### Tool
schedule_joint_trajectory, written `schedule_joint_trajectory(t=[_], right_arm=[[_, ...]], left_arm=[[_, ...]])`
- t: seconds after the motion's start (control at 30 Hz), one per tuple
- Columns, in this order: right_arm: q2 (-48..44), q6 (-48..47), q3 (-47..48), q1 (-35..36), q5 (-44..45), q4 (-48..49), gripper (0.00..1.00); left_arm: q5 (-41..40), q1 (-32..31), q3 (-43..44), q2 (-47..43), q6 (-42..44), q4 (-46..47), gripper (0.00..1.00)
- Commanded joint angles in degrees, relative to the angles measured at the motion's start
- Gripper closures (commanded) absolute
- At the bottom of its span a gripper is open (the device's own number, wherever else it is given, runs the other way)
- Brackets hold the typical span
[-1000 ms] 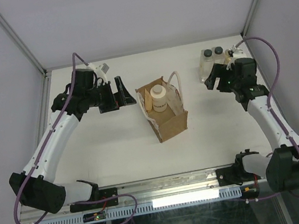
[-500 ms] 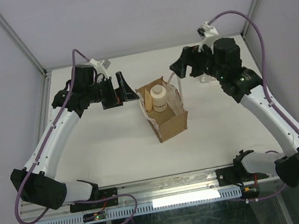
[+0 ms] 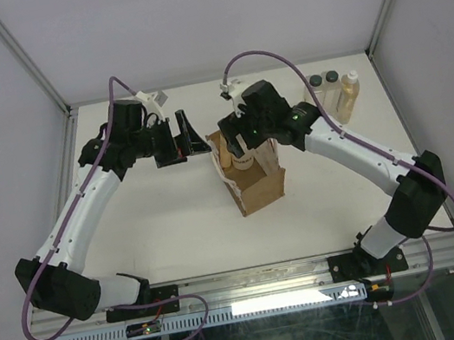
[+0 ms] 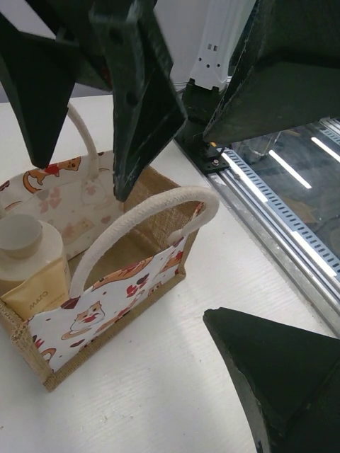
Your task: Take the personal care products out of the canvas bag
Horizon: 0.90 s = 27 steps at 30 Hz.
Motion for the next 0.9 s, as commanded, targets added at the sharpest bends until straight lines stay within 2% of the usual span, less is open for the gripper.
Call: schedule_joint_trajectory(t=[0.0, 0.53, 0.67, 0.87], right_arm=[[1.68, -3.38, -0.16, -0.04, 6.51, -1.62, 0.17], [13.38, -7.82, 4.03, -0.33, 11.39, -2.35, 0.17], [14.95, -9.11, 4.07, -1.28, 9.65, -0.44, 0.21], [16.62, -9.77, 4.31, -3.02, 5.09, 3.17, 0.2]], left_arm=[[0.13, -0.32, -0.1, -2.46, -1.08, 2.23, 0.01], [-1.32, -0.31, -1.15, -4.41, 0.25, 1.2, 0.01], [-1.52, -0.31, -1.22, -4.55, 0.41, 1.09, 0.01], [-1.92, -0.31, -1.49, -4.77, 0.67, 0.94, 0.01]])
